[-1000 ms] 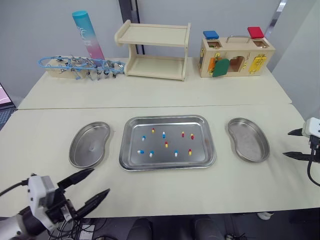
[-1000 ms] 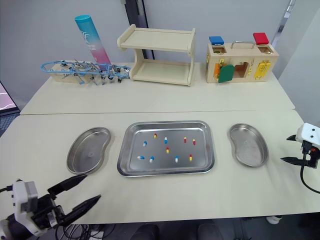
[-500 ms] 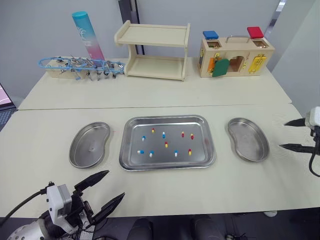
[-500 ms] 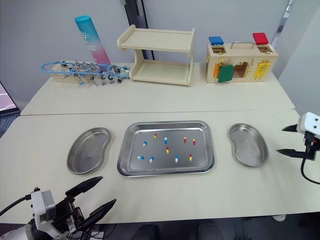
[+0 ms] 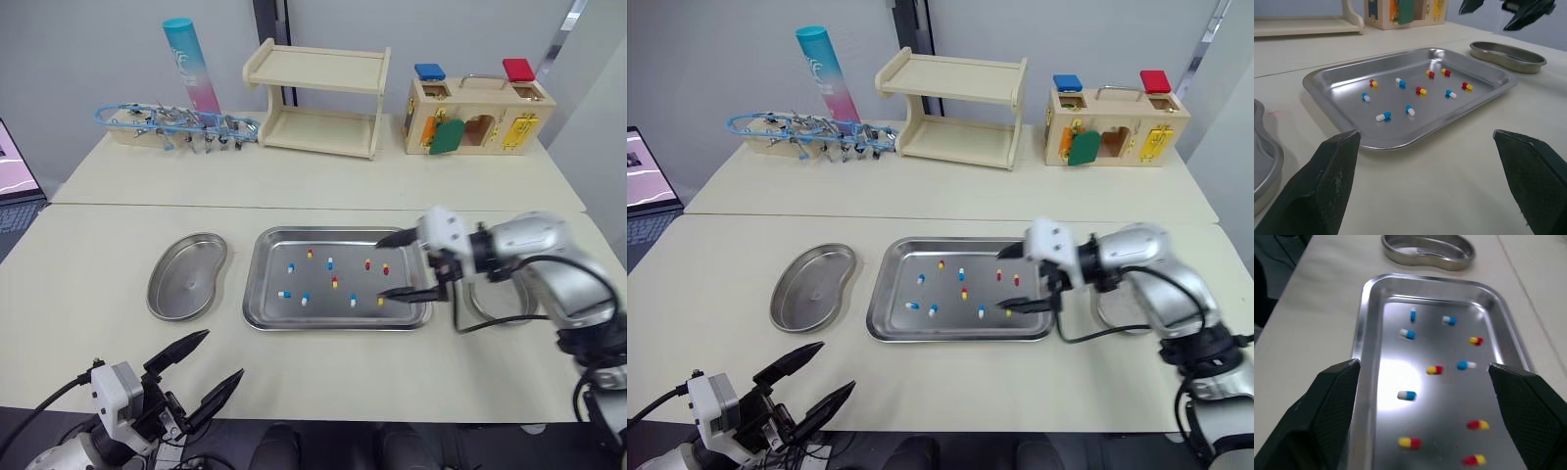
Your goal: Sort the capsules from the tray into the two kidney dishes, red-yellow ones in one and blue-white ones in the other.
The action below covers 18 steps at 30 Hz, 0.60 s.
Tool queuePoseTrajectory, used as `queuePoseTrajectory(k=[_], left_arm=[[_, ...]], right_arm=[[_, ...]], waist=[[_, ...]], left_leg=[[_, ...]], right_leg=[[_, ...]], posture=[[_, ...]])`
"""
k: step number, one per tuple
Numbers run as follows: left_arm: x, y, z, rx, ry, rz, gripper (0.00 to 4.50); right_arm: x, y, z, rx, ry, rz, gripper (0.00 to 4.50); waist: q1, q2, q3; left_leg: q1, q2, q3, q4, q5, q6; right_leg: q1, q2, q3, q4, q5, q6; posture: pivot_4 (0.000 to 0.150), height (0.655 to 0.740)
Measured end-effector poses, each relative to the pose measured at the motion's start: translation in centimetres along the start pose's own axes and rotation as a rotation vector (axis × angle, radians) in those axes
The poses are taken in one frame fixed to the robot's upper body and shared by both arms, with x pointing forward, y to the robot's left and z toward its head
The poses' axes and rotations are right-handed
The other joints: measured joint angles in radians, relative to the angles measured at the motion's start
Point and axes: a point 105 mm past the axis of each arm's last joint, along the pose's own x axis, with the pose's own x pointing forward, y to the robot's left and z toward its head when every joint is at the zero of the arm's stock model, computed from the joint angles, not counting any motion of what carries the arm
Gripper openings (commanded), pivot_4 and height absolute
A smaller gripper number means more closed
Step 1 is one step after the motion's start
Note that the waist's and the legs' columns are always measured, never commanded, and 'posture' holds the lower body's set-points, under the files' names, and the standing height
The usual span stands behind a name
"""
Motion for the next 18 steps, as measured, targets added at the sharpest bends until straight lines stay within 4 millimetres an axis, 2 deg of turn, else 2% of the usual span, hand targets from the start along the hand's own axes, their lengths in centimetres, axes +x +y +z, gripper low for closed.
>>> queuePoseTrajectory(k=[3, 4, 6, 8, 18], left_arm=[[0.1, 0.0, 0.2, 0.012, -0.007, 0.007, 4.50], [0.0, 0.1, 0.2, 0.012, -0.006, 0.012, 4.50], [0.1, 0.1, 0.2, 0.011, -0.006, 0.017, 4.50], [0.3, -0.1, 0.2, 0.009, -0.011, 0.009, 4.50], [0.5, 0.1, 0.3, 0.015, -0.012, 0.013, 4.50]], right_arm=[[2.9, 0.6, 0.2, -0.001, 0.004, 0.027, 2.41], [3.7, 0.3, 0.6, -0.008, 0.003, 0.019, 2.17], [5.5, -0.4, 2.0, -0.022, -0.010, -0.016, 2.17], [7.4, -0.3, 3.0, -0.034, -0.020, -0.020, 2.17], [14.0, -0.1, 2.3, 0.006, 0.082, -0.022, 2.17]], waist=[[0.001, 0.000, 0.000], [0.001, 0.000, 0.000], [-0.006, 0.000, 0.000], [-0.010, 0.000, 0.000], [-0.018, -0.001, -0.001]], left_leg=[[0.000, 0.000, 0.000, 0.000, 0.000, 0.000], [0.000, 0.000, 0.000, 0.000, 0.000, 0.000], [0.001, 0.000, -0.001, 0.000, 0.000, 0.000], [0.000, 0.001, -0.002, -0.001, 0.000, 0.000], [0.001, 0.001, -0.002, -0.001, 0.000, 0.000]], right_leg=[[-0.001, 0.000, 0.000, 0.000, 0.000, 0.000], [-0.001, 0.000, 0.000, 0.000, 0.000, 0.000], [-0.001, 0.001, 0.000, 0.001, 0.000, -0.001], [-0.001, 0.002, 0.000, 0.001, 0.000, -0.001], [-0.002, 0.002, 0.000, 0.001, 0.001, -0.001]], posture=[[0.150, 0.7400], [0.150, 0.7400], [0.150, 0.7400], [0.150, 0.7400], [0.150, 0.7400]])
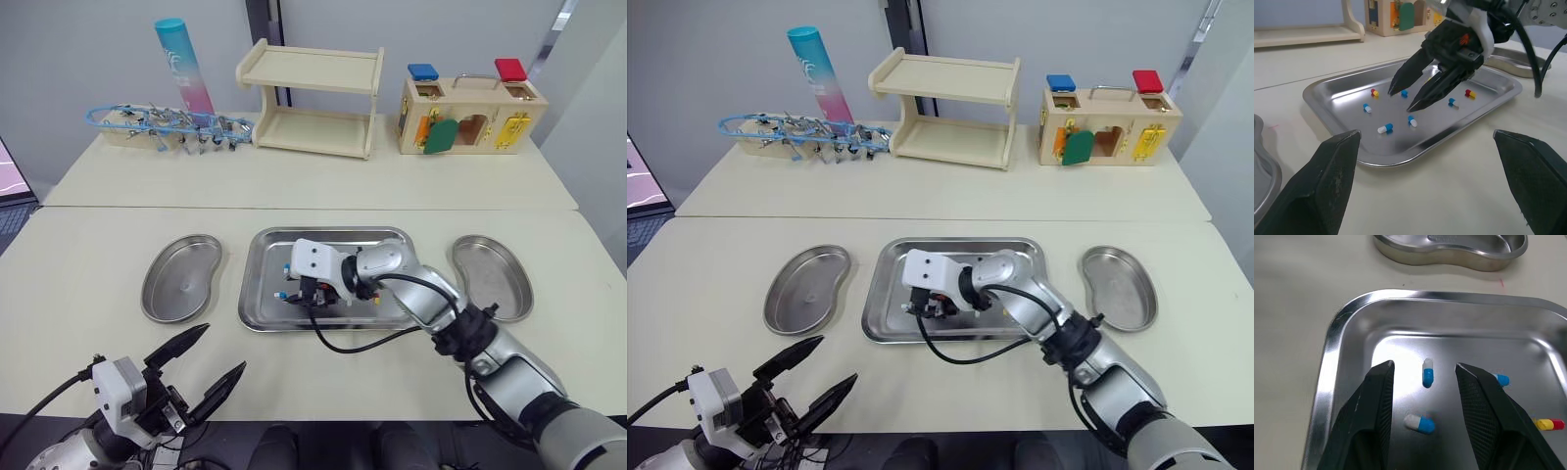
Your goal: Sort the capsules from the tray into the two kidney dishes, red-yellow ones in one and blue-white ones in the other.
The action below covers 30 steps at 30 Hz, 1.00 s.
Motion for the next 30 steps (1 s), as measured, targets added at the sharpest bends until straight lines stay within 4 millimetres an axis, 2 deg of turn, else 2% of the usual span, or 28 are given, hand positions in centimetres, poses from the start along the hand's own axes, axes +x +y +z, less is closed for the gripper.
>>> queuePoseTrajectory(k=[5, 11, 15, 19, 20, 30], left_arm=[[0.1, -0.2, -0.2, -0.010, 0.001, -0.003, 4.50], [-0.3, -0.3, -0.4, -0.006, 0.004, -0.003, 4.50], [-0.3, -0.3, -0.3, 0.003, -0.001, -0.002, 4.50], [-0.3, -0.3, -0.3, 0.006, -0.002, -0.001, 4.50], [-0.3, -0.2, -0.3, 0.007, -0.002, -0.002, 4.50], [-0.5, 0.1, -0.8, 0.004, 0.014, -0.017, 4.50]], right_arm=[[1.9, 0.2, -0.7, 0.016, 0.026, 0.002, 2.17], [2.9, 0.3, -1.2, 0.029, 0.047, 0.003, 2.17], [3.1, 0.4, -1.3, 0.032, 0.049, 0.015, 1.34], [3.1, 0.2, -1.2, 0.036, 0.048, 0.009, 0.13], [3.1, 0.2, -1.2, 0.036, 0.048, 0.008, 0.01], [2.6, 0.3, -0.7, 0.027, 0.022, 0.042, 0.01]], waist=[[0.000, 0.000, 0.000], [0.000, 0.000, 0.000], [0.000, 0.000, 0.000], [0.000, 0.000, 0.000], [0.000, 0.000, 0.000], [0.000, 0.000, 0.000]], left_leg=[[0.000, 0.000, 0.000, 0.000, 0.000, 0.000], [0.000, 0.000, 0.000, 0.000, 0.000, 0.000], [0.000, 0.000, 0.000, 0.000, 0.000, 0.000], [0.000, 0.000, 0.000, 0.000, 0.000, 0.000], [0.000, 0.000, 0.000, 0.000, 0.000, 0.000], [-0.001, 0.000, 0.000, 0.000, 0.000, 0.000]], right_leg=[[0.000, 0.000, 0.000, 0.000, 0.000, 0.000], [-0.001, 0.000, 0.000, 0.000, 0.000, 0.000], [-0.001, 0.000, 0.000, 0.000, 0.000, 0.000], [-0.001, 0.000, 0.000, 0.000, 0.000, 0.000], [-0.001, 0.000, 0.000, 0.000, 0.000, 0.000], [-0.001, 0.000, 0.000, 0.000, 0.000, 0.000]], posture=[[0.150, 0.7400], [0.150, 0.7400], [0.150, 0.7400], [0.150, 0.7400], [0.150, 0.7400], [0.150, 0.7400]])
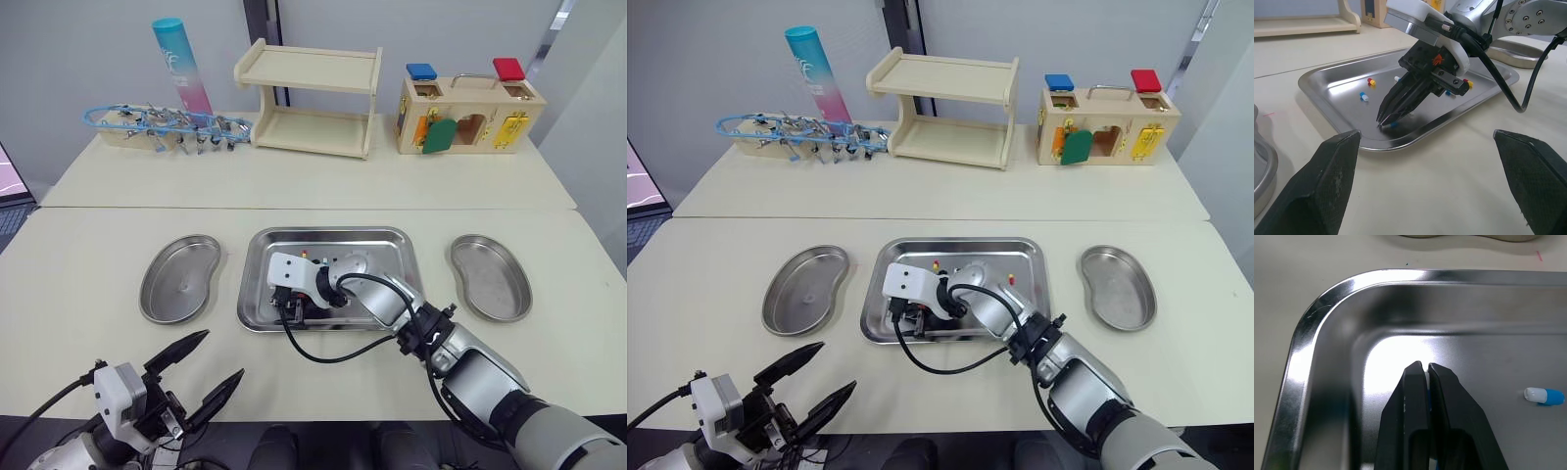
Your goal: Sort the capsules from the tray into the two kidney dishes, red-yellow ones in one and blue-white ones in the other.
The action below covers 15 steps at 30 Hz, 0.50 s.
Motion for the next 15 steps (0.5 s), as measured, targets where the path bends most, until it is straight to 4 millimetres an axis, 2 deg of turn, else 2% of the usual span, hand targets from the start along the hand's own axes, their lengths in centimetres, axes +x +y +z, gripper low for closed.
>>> queuePoseTrajectory(k=[5, 9, 11, 15], left_arm=[[0.2, -0.2, 0.1, 0.007, -0.008, -0.023, 4.50], [1.0, -0.5, 0.5, 0.014, -0.030, -0.065, 4.50], [1.6, -0.7, 0.7, 0.017, -0.037, -0.104, 4.50], [2.8, -2.3, 1.5, 0.046, -0.048, -0.262, 4.50]], right_arm=[[-3.2, -0.7, 1.7, -0.042, -0.079, -0.034, 0.01], [-6.5, -0.7, 1.8, -0.033, -0.115, -0.066, 0.01], [-8.3, -0.4, 1.2, 0.005, -0.123, -0.078, 0.01], [-14.4, -0.4, -2.8, 0.126, -0.059, -0.187, 0.01]], waist=[[0.003, 0.000, 0.000], [0.004, 0.000, 0.000], [0.006, 0.000, 0.000], [0.025, -0.001, 0.000]], left_leg=[[-0.001, 0.000, 0.000, 0.000, 0.000, 0.000], [-0.001, 0.000, 0.000, 0.000, 0.000, 0.000], [-0.001, 0.000, 0.000, 0.000, 0.000, 0.000], [-0.002, 0.000, 0.001, 0.000, 0.000, 0.000]], right_leg=[[-0.001, 0.000, 0.000, 0.000, 0.000, 0.000], [0.000, 0.000, 0.000, -0.001, 0.000, 0.000], [0.000, 0.000, 0.000, -0.001, 0.000, 0.000], [0.001, -0.001, 0.000, -0.003, 0.000, 0.000]], posture=[[0.150, 0.7400], [0.150, 0.7400], [0.150, 0.7400], [0.150, 0.7400]])
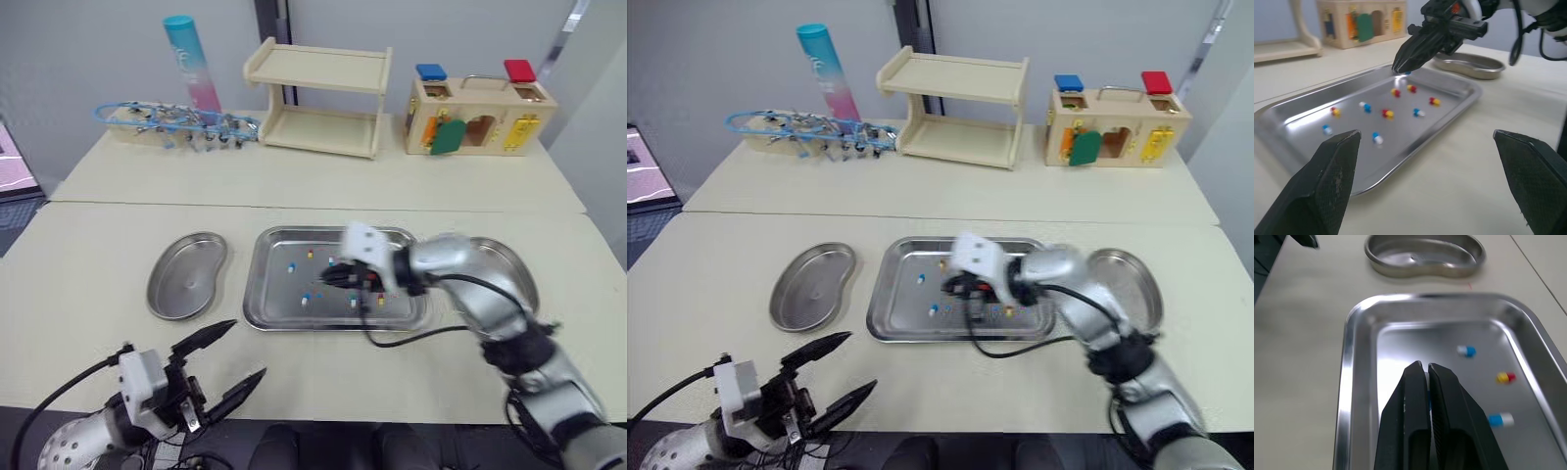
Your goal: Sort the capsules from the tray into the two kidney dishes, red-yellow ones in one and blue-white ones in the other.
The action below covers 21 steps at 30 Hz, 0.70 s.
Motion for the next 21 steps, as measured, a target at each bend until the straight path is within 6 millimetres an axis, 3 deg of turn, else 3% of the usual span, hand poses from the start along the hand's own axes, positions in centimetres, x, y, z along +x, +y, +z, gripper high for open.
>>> queuePoseTrajectory(k=[6, 10, 19, 21], left_arm=[[1.2, -1.4, 0.0, -0.016, -0.016, -0.133, 4.50], [1.6, -1.7, 0.1, -0.027, -0.027, -0.177, 4.50], [2.0, -1.6, 0.2, -0.007, -0.048, -0.206, 4.50], [2.0, -1.5, 0.2, -0.004, -0.050, -0.210, 4.50]], right_arm=[[-7.3, -2.2, -4.2, 0.085, 0.139, -0.200, 0.01], [-11.0, -3.9, -6.9, 0.141, 0.221, -0.331, 0.01], [-15.3, -5.1, -14.2, 0.321, 0.410, -0.512, 0.01], [-15.6, -5.0, -14.8, 0.340, 0.424, -0.525, 0.55]], waist=[[-0.006, 0.000, 0.000], [-0.006, 0.000, 0.000], [-0.002, 0.000, 0.000], [-0.002, 0.000, 0.000]], left_leg=[[0.001, 0.000, 0.000, -0.001, 0.000, 0.000], [0.001, 0.000, 0.001, 0.000, 0.000, 0.000], [0.002, 0.000, 0.001, 0.000, 0.000, 0.000], [0.002, 0.000, 0.001, 0.000, 0.000, 0.000]], right_leg=[[0.000, 0.001, 0.001, 0.001, 0.000, 0.000], [0.001, 0.001, 0.001, 0.000, 0.000, 0.000], [0.001, 0.001, 0.002, 0.000, 0.000, 0.000], [0.001, 0.001, 0.002, 0.000, 0.000, 0.000]], posture=[[0.150, 0.7400], [0.150, 0.7400], [0.150, 0.7400], [0.150, 0.7400]])
